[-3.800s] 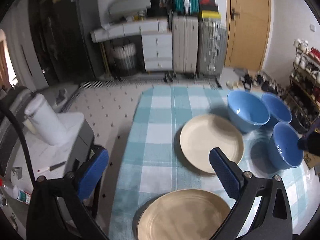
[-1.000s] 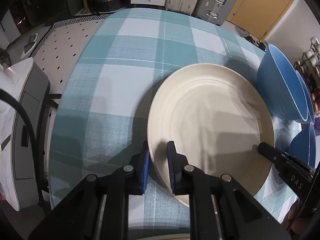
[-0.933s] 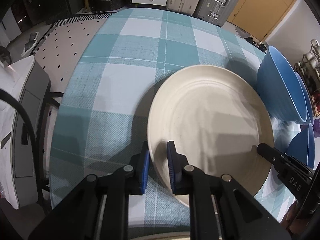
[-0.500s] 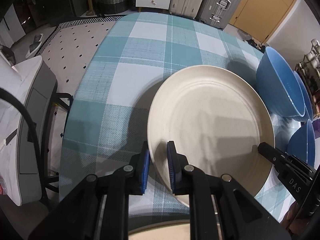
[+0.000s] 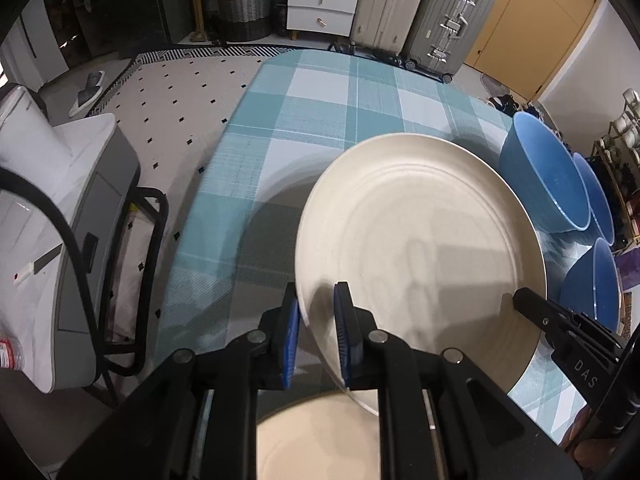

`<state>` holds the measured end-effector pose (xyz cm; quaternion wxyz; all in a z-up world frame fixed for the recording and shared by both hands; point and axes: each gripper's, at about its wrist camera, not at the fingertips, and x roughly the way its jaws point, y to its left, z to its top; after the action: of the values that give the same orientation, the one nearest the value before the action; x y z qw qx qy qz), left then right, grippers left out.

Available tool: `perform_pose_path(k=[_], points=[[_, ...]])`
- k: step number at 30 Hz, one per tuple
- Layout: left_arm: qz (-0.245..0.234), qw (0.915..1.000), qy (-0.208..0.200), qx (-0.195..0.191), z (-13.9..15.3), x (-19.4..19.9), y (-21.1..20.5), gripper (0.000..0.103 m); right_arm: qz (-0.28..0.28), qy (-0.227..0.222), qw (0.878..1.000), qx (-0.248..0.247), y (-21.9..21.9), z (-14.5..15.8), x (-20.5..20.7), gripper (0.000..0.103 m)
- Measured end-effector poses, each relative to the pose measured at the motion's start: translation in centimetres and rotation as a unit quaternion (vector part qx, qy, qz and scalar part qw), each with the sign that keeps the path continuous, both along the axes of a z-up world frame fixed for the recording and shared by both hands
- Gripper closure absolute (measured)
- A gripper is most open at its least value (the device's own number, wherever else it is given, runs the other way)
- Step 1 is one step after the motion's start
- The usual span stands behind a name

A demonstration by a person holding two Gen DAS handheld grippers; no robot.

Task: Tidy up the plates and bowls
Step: 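Lift the cream plate with both grippers and carry it toward the plate stack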

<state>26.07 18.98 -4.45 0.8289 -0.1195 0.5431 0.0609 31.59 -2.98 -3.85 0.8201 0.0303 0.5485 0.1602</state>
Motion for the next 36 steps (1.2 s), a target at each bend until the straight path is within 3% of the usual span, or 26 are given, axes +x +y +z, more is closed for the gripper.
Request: perform_pose_path(k=[18, 27, 36], points=[[0.018, 0.9992, -0.03, 0.018, 5.9, -9.2, -1.0, 0.089, 0.004, -0.024, 0.999, 0.034, -1.4, 5.5, -8.5, 0.092], [0.032, 0.999, -0.025, 0.016, 5.5, -13.4, -0.9, 0.089, 0.009, -0.019, 0.999, 0.046, -1.8, 5.8, -13.0, 0.092], [0.047, 0.9987, -0.014, 0.014, 2.9, -16.3, -0.7, 0.089, 0.019, -0.008, 0.999, 0.048, -1.2, 3.3, -15.4, 0.092]])
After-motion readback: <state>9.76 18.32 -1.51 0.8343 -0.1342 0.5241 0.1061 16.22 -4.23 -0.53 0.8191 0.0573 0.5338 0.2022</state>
